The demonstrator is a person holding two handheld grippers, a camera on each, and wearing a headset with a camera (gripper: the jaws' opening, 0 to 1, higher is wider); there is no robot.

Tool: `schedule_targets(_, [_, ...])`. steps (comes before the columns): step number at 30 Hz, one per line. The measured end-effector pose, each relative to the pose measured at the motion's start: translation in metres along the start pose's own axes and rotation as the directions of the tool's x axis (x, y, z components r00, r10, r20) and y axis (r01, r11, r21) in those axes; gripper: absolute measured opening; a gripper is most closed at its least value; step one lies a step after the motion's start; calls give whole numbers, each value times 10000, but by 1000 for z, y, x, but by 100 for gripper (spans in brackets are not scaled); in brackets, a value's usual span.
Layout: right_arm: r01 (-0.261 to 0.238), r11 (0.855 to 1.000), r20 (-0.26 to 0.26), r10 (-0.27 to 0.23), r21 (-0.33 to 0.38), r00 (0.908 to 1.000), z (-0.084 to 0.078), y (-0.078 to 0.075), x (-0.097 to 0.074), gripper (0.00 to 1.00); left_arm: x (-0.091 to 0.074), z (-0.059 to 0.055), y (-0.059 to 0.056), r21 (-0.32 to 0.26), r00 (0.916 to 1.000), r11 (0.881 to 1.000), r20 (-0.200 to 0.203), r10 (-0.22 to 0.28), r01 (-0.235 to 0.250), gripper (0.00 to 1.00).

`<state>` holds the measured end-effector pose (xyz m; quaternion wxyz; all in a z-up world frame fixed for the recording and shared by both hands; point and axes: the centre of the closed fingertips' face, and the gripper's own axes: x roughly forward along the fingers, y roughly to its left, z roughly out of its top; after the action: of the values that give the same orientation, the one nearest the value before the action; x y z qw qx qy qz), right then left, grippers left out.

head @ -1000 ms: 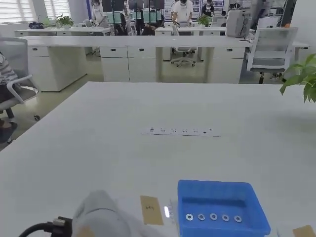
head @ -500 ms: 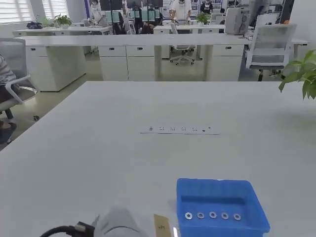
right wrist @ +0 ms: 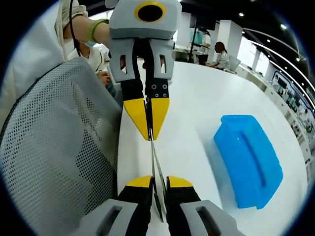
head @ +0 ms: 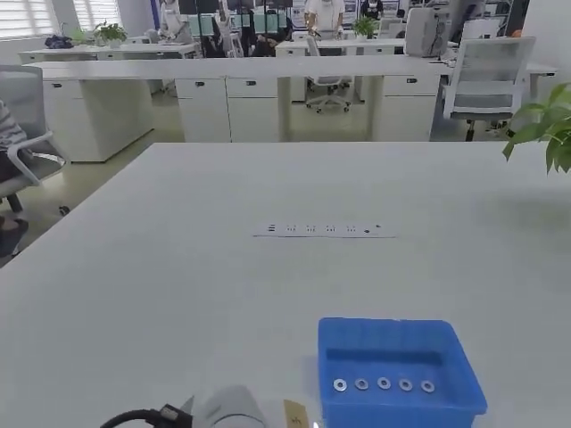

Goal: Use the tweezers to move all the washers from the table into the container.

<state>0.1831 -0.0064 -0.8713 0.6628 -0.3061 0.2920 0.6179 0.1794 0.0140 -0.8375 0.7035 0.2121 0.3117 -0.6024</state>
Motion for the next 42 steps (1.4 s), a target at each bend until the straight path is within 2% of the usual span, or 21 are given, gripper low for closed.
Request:
schedule_targets(4, [3,10000,7,-3,29,10000,-1,-1,3,7,2,-5,2,104,9998,9999,-199,66,-64,0])
schedule_targets(7, [-6,10000,26,6,75,10000,-1,-1,5,7,4,-11,3,346,9987,9993,-501,127,-110,0])
schedule_targets(12, [0,9999,8,0,151,10000,-3,0,8,7,12,-22,3,661,9950,9978,-985,168,-103,0])
schedule_targets(21, [44,9993,87,-47,362,10000,-5,1,11,7,18,-31,7,905,9883,9957,-1483,344,-211,0])
schedule_targets(25, [39,9992,193,-46,402,9998,-3,2,12,6,20,-36,7,1136,9825,9931,-1798,496,-293,0])
schedule_targets(29, [71,9990,321,-86,446,9994,-2,3,13,6,21,-40,9,1141,9786,9927,-1962,616,-396,0])
schedule_targets(33, [79,9988,403,-99,491,9991,-2,3,13,6,22,-42,7,1383,9755,9896,-2092,686,-399,0])
schedule_targets(42, [219,9983,511,-246,531,9984,-2,0,11,9,20,-42,8,868,9756,9950,-2090,670,-498,0])
